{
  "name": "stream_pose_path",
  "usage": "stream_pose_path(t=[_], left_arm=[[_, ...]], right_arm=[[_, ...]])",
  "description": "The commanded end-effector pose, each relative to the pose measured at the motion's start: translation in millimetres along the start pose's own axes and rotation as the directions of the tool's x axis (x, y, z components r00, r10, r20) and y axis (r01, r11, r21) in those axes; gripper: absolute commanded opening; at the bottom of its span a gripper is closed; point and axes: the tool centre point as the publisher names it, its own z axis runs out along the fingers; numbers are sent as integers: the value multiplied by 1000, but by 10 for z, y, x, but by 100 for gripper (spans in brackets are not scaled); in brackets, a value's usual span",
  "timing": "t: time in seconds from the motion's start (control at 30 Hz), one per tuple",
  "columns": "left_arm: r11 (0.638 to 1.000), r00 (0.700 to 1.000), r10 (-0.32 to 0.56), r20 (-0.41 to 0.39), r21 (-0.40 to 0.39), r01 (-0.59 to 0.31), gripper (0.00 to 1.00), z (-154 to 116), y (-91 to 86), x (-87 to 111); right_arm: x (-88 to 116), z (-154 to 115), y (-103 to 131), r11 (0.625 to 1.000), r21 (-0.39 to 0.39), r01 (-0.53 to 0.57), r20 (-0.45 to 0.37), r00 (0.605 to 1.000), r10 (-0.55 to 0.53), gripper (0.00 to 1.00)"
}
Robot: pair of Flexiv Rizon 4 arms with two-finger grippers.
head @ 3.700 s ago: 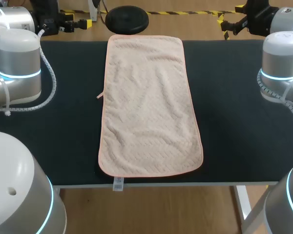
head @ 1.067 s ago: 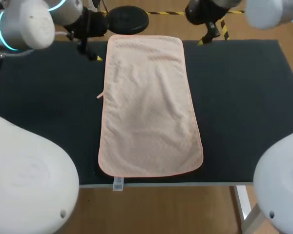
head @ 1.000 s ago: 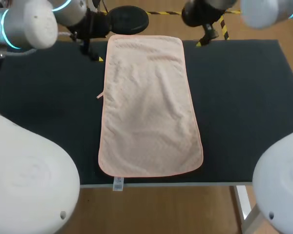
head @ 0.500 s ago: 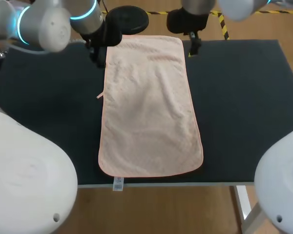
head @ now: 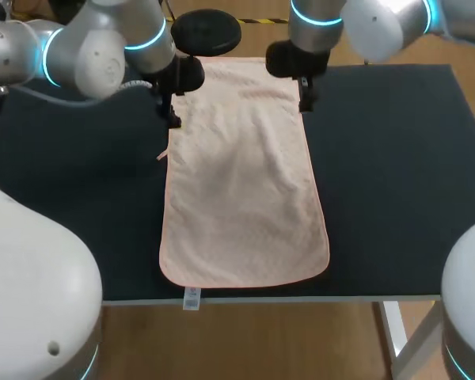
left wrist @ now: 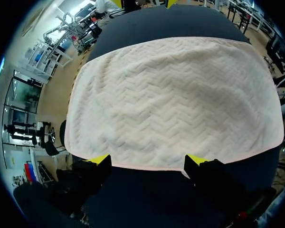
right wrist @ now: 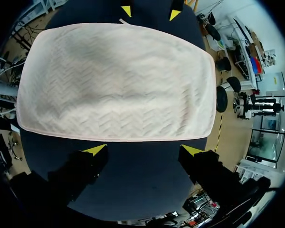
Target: Fold the towel
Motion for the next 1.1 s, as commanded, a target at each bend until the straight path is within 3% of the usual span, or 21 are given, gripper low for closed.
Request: stream_pose_path(t=[0.03, 0.3, 1.1], left_arm=[[1000, 1000, 0, -21, 10, 0, 100, 23, 11, 54], [1000, 997, 9, -71, -7, -10, 100, 162, 35, 274], [1000, 990, -18, -137, -12, 17, 100, 548, 134, 416]], right_arm=[[97, 1, -6, 1000, -3, 8, -6, 1000, -8, 100], [267, 183, 35, 1000, 6, 10, -43, 999, -10, 100], [400, 700, 12, 999, -29, -27, -114, 993, 24, 100]])
